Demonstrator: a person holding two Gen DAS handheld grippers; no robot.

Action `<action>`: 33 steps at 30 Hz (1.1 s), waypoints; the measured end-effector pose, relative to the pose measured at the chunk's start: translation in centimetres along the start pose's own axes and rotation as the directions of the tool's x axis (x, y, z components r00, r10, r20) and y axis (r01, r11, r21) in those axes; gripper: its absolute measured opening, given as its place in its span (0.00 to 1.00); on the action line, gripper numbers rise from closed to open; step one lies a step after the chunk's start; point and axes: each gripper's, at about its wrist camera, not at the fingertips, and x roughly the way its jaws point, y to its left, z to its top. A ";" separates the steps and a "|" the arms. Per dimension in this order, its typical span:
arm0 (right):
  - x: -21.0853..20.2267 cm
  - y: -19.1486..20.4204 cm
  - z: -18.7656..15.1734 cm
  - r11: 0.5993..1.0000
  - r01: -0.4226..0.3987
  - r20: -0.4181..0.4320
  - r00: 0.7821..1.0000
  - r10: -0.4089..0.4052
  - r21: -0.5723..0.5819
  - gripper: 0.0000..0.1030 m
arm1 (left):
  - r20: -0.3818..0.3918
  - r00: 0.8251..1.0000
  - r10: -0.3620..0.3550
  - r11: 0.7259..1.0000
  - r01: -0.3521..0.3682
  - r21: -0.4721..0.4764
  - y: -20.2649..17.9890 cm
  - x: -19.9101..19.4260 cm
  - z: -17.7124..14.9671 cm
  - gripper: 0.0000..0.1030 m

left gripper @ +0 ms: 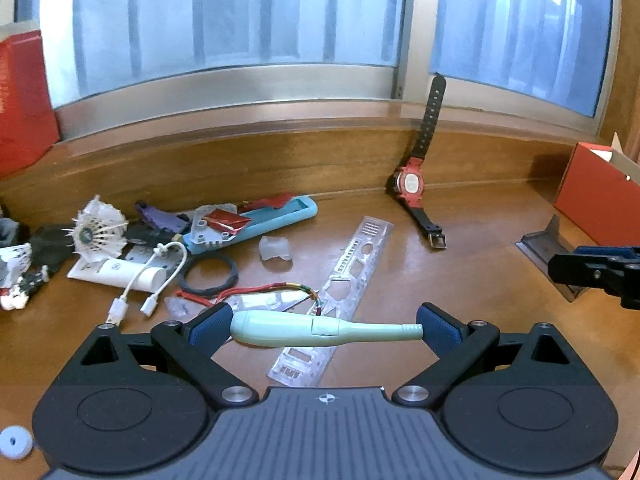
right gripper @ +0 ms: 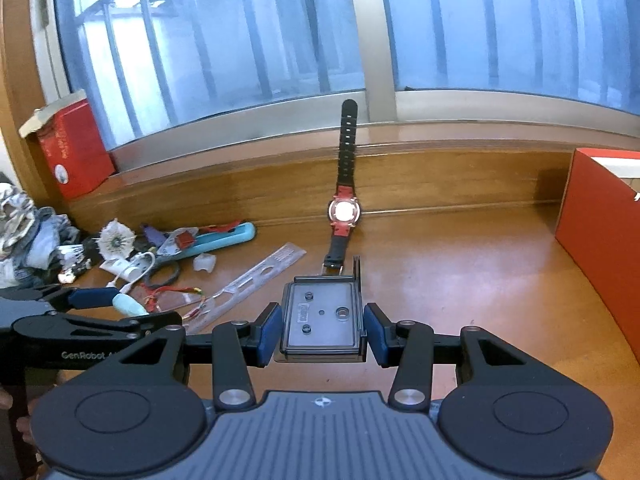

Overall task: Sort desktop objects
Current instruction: 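Carry the green handle and black stand with both tools to the box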

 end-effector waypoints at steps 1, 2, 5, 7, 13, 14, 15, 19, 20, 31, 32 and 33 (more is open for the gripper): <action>-0.3 -0.2 0.0 1.000 -0.008 0.001 1.000 0.008 -0.002 0.46 | 0.002 1.000 0.007 1.000 -0.007 -0.004 -0.2 -0.2 0.0 0.95; -0.5 -0.3 -0.1 1.000 -0.015 0.001 1.000 0.015 -0.003 0.46 | 0.003 1.000 0.015 1.000 -0.015 -0.010 -0.4 -0.5 0.0 0.95; -1.4 -1.1 -0.1 0.999 -0.033 -0.001 0.999 0.033 -0.011 0.46 | 0.003 0.999 0.034 0.999 -0.034 -0.035 -1.3 -0.9 0.1 0.95; -2.1 -1.8 0.0 0.999 -0.039 0.001 0.999 0.039 -0.015 0.46 | -0.001 0.999 0.037 0.998 -0.037 -0.045 -2.0 -1.1 0.1 0.95; -3.9 -4.1 0.0 1.000 -0.031 0.023 0.999 0.031 -0.003 0.46 | 0.001 0.999 0.043 0.998 -0.043 -0.047 -4.6 -1.4 0.6 0.95; -4.3 -4.6 0.0 1.000 -0.028 0.029 0.999 0.028 0.000 0.46 | 0.003 0.999 0.041 0.998 -0.041 -0.046 -5.1 -1.4 0.7 0.95; -4.6 -5.0 0.0 1.000 -0.025 0.036 0.999 0.025 0.004 0.46 | 0.005 0.999 0.039 0.998 -0.038 -0.043 -5.6 -1.4 0.9 0.95; -6.1 -6.9 0.1 1.000 -0.006 0.060 0.998 0.005 0.017 0.46 | 0.013 1.000 0.025 0.999 -0.024 -0.032 -7.6 -1.2 1.6 0.95; -6.5 -7.3 0.1 1.000 -0.001 0.065 0.998 -0.001 0.021 0.46 | 0.013 1.000 0.020 0.999 -0.020 -0.029 -8.1 -1.1 1.8 0.96; -9.2 -12.4 0.0 0.997 0.049 0.113 0.992 -0.056 0.061 0.46 | 0.022 0.999 -0.026 0.999 0.026 0.026 -13.8 -0.2 3.3 0.96; -9.3 -12.8 0.0 0.997 0.052 0.116 0.991 -0.059 0.063 0.46 | 0.023 0.999 -0.030 0.999 0.029 0.031 -14.4 -0.1 3.4 0.96; -9.5 -13.2 0.0 0.996 0.055 0.119 0.991 -0.062 0.065 0.46 | 0.024 0.999 -0.033 0.999 0.032 0.036 -14.9 -0.1 3.5 0.96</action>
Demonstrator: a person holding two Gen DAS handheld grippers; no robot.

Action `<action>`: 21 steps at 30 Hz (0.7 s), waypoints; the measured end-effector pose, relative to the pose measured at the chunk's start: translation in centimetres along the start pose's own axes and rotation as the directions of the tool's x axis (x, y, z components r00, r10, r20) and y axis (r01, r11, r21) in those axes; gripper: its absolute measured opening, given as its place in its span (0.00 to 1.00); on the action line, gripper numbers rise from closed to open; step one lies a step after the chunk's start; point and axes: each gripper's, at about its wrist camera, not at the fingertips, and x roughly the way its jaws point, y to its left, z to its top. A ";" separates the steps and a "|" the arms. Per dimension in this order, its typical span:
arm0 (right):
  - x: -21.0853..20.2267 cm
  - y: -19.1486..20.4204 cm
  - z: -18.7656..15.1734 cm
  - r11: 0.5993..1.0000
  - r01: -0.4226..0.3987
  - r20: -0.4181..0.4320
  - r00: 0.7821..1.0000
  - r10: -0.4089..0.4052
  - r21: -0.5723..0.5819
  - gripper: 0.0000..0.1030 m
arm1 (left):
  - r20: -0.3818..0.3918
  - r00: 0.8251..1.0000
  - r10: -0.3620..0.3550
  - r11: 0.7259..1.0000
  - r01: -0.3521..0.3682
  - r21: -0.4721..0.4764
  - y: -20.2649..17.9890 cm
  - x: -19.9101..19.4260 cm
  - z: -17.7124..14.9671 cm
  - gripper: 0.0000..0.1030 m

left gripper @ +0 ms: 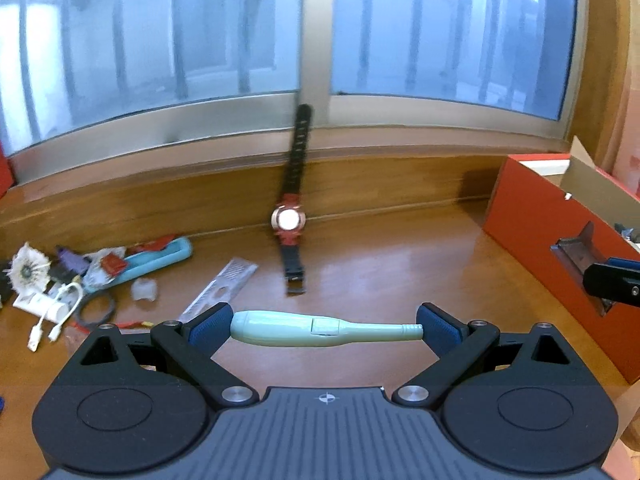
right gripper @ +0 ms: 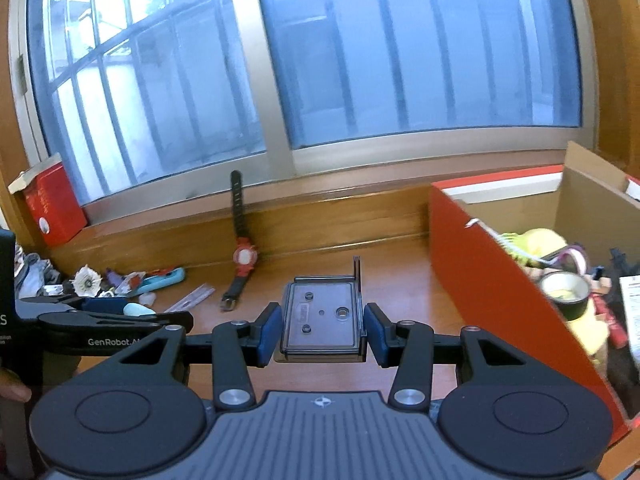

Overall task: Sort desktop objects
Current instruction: 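Carry the green handle and black stand with both tools to the box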

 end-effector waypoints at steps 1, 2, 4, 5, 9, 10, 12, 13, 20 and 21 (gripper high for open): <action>-0.1 -0.4 0.1 1.000 0.002 0.003 1.000 -0.002 0.001 0.46 | 0.002 1.000 -0.004 1.000 0.004 0.005 -0.5 0.1 0.2 0.96; -0.2 -0.8 0.1 1.000 0.004 0.006 1.000 -0.004 0.003 0.46 | 0.004 1.000 -0.007 1.000 0.007 0.009 -1.0 0.1 0.3 0.96; -0.5 -1.7 0.2 1.000 0.006 0.012 1.000 -0.006 0.005 0.46 | 0.007 1.000 -0.015 1.000 0.015 0.018 -2.0 0.2 0.6 0.96; -0.5 -2.1 0.3 1.000 0.008 0.014 1.000 -0.008 0.006 0.46 | 0.009 1.000 -0.019 1.000 0.019 0.023 -2.5 0.3 0.7 0.96; -0.6 -3.7 0.5 1.000 0.015 0.019 1.000 -0.015 0.007 0.46 | 0.014 0.999 -0.036 0.998 0.035 0.044 -4.9 0.7 1.2 0.96; -0.7 -4.1 0.6 1.000 0.015 0.022 1.000 -0.015 0.008 0.46 | 0.016 0.999 -0.041 0.998 0.040 0.050 -5.5 0.9 1.4 0.96; -1.0 -5.0 0.7 1.000 0.016 0.029 0.999 -0.016 0.011 0.46 | 0.022 0.998 -0.050 0.997 0.049 0.065 -6.7 1.0 1.7 0.96; -1.1 -5.5 0.8 1.000 0.017 0.034 0.999 -0.017 0.012 0.46 | 0.027 0.998 -0.055 0.996 0.053 0.072 -7.4 1.1 1.9 0.96; -2.5 -9.0 1.3 0.999 0.026 0.068 0.997 -0.028 0.027 0.46 | 0.056 0.994 -0.095 0.990 0.089 0.113 -12.3 1.7 3.4 0.96; -2.7 -9.6 1.3 0.999 0.028 0.073 0.997 -0.030 0.030 0.46 | 0.060 0.993 -0.101 0.989 0.094 0.116 -12.9 1.7 3.6 0.96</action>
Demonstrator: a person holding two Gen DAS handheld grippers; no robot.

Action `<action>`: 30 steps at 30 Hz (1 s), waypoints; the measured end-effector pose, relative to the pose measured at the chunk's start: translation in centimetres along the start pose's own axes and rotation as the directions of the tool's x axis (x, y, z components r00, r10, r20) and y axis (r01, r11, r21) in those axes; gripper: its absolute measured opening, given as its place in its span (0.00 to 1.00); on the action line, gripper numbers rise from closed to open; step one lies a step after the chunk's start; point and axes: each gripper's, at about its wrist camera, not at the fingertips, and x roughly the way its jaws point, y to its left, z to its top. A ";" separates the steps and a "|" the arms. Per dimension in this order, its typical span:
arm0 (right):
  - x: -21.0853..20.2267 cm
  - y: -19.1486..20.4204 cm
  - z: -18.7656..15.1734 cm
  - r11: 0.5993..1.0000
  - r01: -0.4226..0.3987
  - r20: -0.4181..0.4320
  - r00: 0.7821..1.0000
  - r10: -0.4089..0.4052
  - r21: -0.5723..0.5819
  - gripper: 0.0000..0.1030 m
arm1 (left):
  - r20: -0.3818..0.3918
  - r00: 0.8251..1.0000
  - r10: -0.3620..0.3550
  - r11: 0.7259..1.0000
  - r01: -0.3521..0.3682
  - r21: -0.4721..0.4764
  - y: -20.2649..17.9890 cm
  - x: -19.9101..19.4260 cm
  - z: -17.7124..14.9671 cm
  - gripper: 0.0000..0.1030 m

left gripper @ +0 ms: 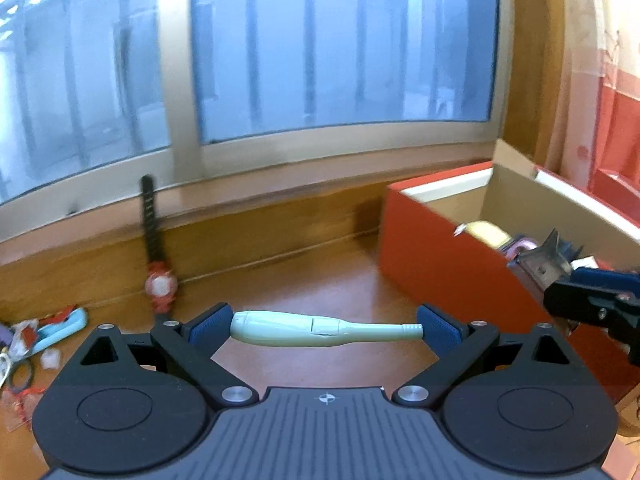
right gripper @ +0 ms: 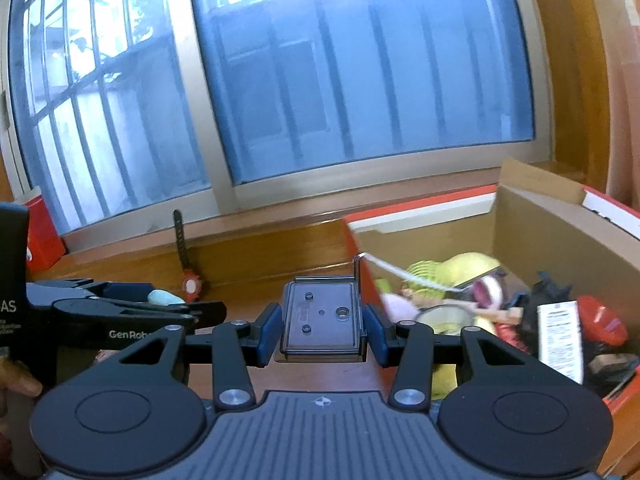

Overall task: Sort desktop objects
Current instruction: 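Carry the green handle and black stand with both tools to the box, then lower both held items into the box and open both grippers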

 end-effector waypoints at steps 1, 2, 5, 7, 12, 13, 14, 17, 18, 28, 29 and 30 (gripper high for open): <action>-0.1 -0.5 0.1 1.000 0.003 0.005 1.000 -0.003 0.003 0.46 | 0.004 1.000 -0.005 1.000 0.005 0.004 -0.6 0.2 0.2 0.96; -0.3 -1.0 0.1 1.000 0.009 0.009 1.000 -0.009 0.005 0.46 | 0.009 1.000 -0.010 1.000 0.009 0.008 -1.2 0.3 0.5 0.96; -0.7 -2.7 0.2 1.000 0.027 0.018 0.999 -0.027 0.015 0.46 | 0.020 1.000 -0.023 1.000 0.023 0.019 -2.9 0.8 1.0 0.96; -0.9 -3.6 0.3 0.999 0.038 0.023 0.999 -0.039 0.023 0.46 | 0.025 0.999 -0.036 0.999 0.036 0.023 -3.7 1.1 1.3 0.96; -1.5 -5.9 0.4 0.996 0.077 0.037 0.996 -0.078 0.044 0.46 | 0.039 0.997 -0.065 0.997 0.063 0.050 -6.2 2.0 2.6 0.96; -1.6 -6.4 0.5 0.995 0.085 0.040 0.995 -0.087 0.051 0.46 | 0.043 0.997 -0.069 0.996 0.067 0.058 -6.7 2.1 2.8 0.96; -1.7 -6.9 0.5 0.994 0.092 0.042 0.995 -0.095 0.057 0.46 | 0.046 0.996 -0.074 0.995 0.071 0.065 -7.2 2.3 3.1 0.96; -1.9 -8.2 0.4 0.991 0.115 0.047 0.992 -0.119 0.073 0.46 | 0.052 0.995 -0.090 0.993 0.086 0.086 -8.6 2.9 3.8 0.96; -1.9 -8.6 0.4 0.989 0.123 0.048 0.991 -0.127 0.078 0.46 | 0.052 0.994 -0.097 0.992 0.092 0.091 -9.1 3.1 4.0 0.96; -2.2 -12.2 0.2 0.975 0.187 0.046 0.980 -0.193 0.116 0.46 | 0.025 0.989 -0.148 0.981 0.144 0.128 -13.0 5.5 5.1 0.96; -2.2 -12.6 0.2 0.973 0.195 0.045 0.978 -0.201 0.121 0.46 | 0.021 0.988 -0.150 0.981 0.146 0.129 -13.4 5.7 5.2 0.96; -2.2 -12.9 0.2 0.972 0.199 0.044 0.978 -0.206 0.125 0.46 | 0.019 0.988 -0.152 0.980 0.148 0.130 -13.7 6.0 5.3 0.96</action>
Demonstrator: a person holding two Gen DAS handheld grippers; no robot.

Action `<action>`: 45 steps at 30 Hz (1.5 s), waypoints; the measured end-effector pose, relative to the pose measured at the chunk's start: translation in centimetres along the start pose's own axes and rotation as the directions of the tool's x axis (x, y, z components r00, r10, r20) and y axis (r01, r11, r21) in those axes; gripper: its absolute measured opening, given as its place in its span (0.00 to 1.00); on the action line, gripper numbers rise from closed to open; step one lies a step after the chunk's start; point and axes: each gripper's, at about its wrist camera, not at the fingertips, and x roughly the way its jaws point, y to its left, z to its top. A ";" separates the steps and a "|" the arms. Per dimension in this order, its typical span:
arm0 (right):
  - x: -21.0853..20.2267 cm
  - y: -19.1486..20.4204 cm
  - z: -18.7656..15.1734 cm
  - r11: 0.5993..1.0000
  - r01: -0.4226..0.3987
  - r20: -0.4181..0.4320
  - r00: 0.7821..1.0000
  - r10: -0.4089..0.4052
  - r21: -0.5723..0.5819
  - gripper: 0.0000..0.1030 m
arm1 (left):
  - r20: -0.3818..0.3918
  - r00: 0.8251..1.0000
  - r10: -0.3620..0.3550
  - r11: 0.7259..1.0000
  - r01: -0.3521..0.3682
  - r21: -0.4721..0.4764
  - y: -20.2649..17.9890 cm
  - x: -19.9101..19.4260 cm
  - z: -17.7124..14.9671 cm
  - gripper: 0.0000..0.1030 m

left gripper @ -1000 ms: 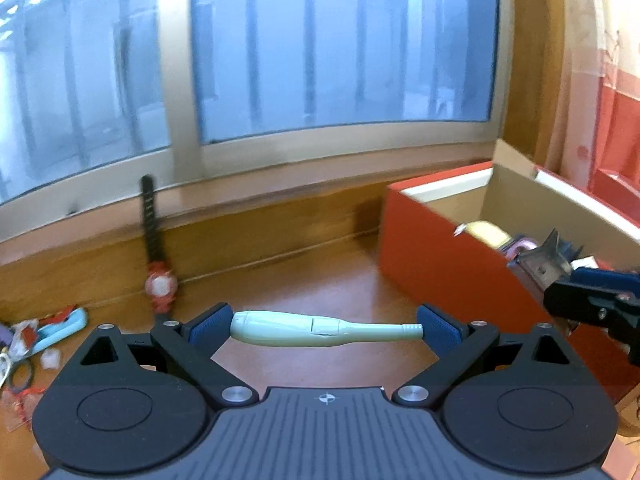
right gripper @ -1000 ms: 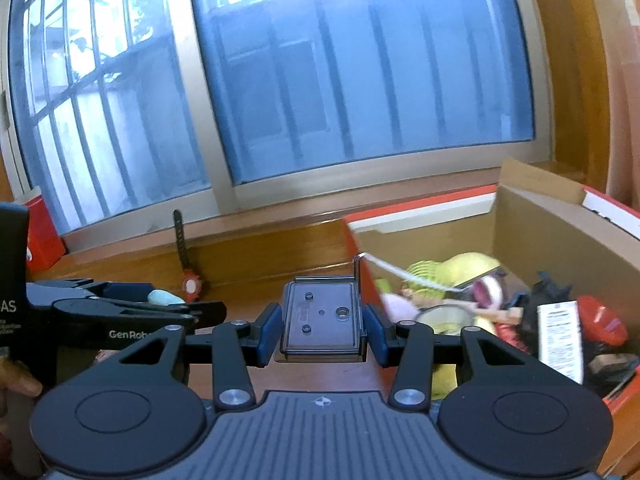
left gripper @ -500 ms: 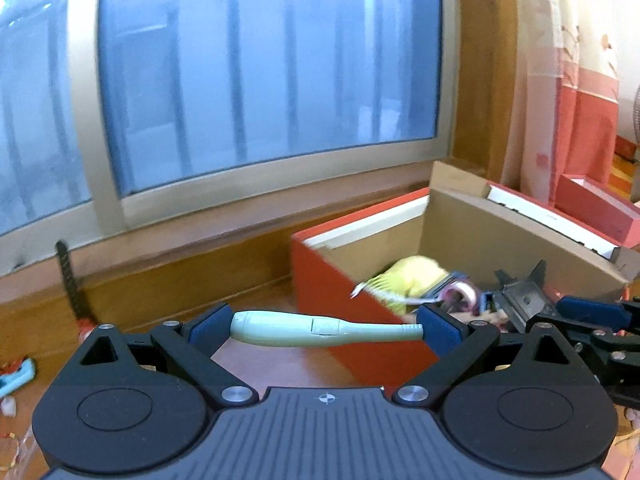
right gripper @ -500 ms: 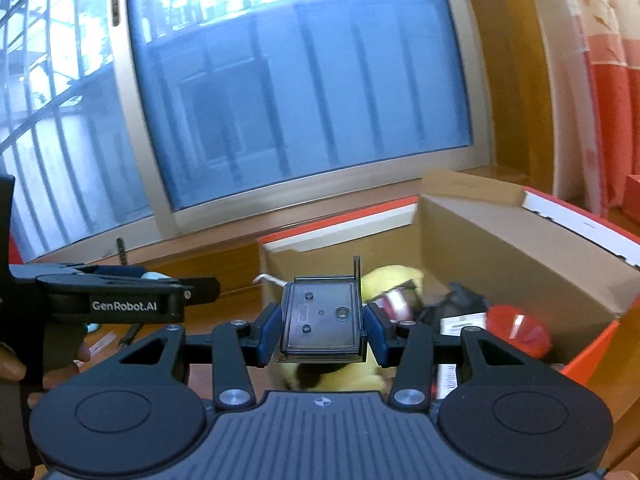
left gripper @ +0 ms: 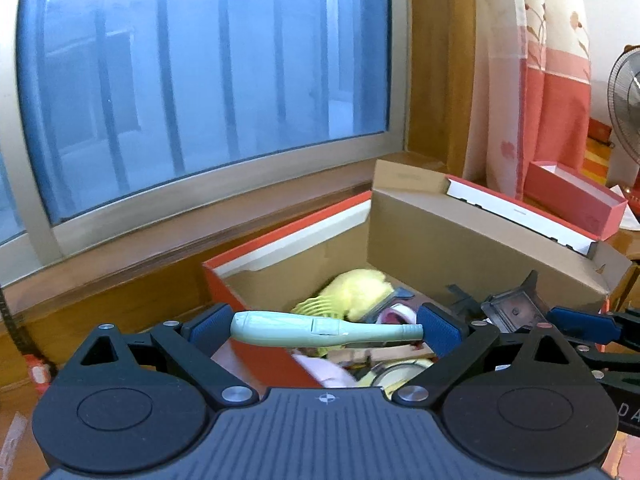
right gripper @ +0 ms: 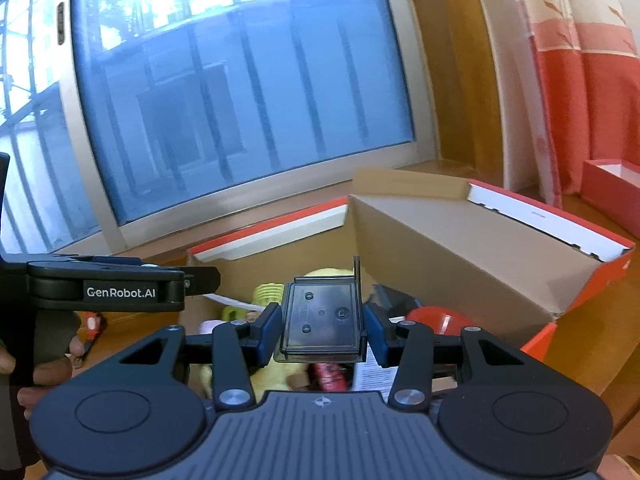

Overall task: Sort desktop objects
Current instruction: 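Lower both held items into the box and open both grippers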

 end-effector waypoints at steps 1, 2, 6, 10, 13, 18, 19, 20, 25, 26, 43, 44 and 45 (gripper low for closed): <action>0.1 -0.3 0.0 1.000 0.005 -0.001 1.000 -0.005 0.004 0.46 | -0.002 1.000 -0.001 1.000 0.001 0.002 -0.3 0.3 0.1 0.96; 0.2 -0.6 0.1 1.000 0.012 -0.002 1.000 -0.012 0.007 0.46 | -0.003 1.000 -0.002 1.000 0.002 0.004 -0.5 0.6 0.2 0.96; 0.7 -1.7 0.2 0.999 0.036 -0.004 0.999 -0.036 0.015 0.46 | -0.014 1.000 -0.008 1.000 0.008 0.008 -1.3 1.7 0.7 0.96; 0.9 -2.7 0.3 0.998 0.055 -0.006 0.998 -0.055 0.021 0.46 | -0.028 0.999 -0.017 1.000 0.017 0.019 -2.1 2.8 1.0 0.96; 1.0 -3.3 0.3 0.997 0.069 -0.009 0.998 -0.069 0.027 0.46 | -0.037 0.999 -0.029 0.999 0.030 0.030 -2.8 3.3 1.1 0.96; 1.3 -4.2 0.3 0.996 0.085 -0.016 0.996 -0.084 0.038 0.46 | -0.046 0.998 -0.047 0.997 0.049 0.053 -3.9 4.0 1.2 0.96; 1.3 -4.4 0.4 0.995 0.088 -0.017 0.996 -0.087 0.040 0.46 | -0.049 0.998 -0.050 0.997 0.052 0.055 -4.0 4.1 1.2 0.96; 1.4 -4.5 0.3 0.995 0.091 -0.018 0.996 -0.090 0.042 0.46 | -0.052 0.997 -0.052 0.997 0.055 0.057 -4.2 4.2 1.2 0.96; 1.9 -5.1 0.4 0.993 0.107 -0.031 0.994 -0.106 0.048 0.46 | -0.059 0.996 -0.061 0.995 0.065 0.070 -4.7 4.6 1.1 0.96; 2.0 -5.2 0.4 0.993 0.111 -0.035 0.993 -0.110 0.048 0.46 | -0.061 0.996 -0.062 0.995 0.066 0.070 -4.8 4.7 1.0 0.96; 3.1 -5.4 0.6 0.986 0.162 -0.064 0.985 -0.158 0.051 0.47 | -0.082 0.994 -0.071 0.994 0.077 0.072 -4.7 5.5 1.0 0.97; 3.1 -5.4 0.5 0.985 0.163 -0.064 0.985 -0.159 0.050 0.47 | -0.082 0.994 -0.073 0.994 0.079 0.074 -4.7 5.5 1.0 0.97; 3.1 -5.4 0.5 0.985 0.164 -0.064 0.985 -0.161 0.050 0.47 | -0.081 0.994 -0.075 0.994 0.081 0.075 -4.7 5.5 1.0 0.97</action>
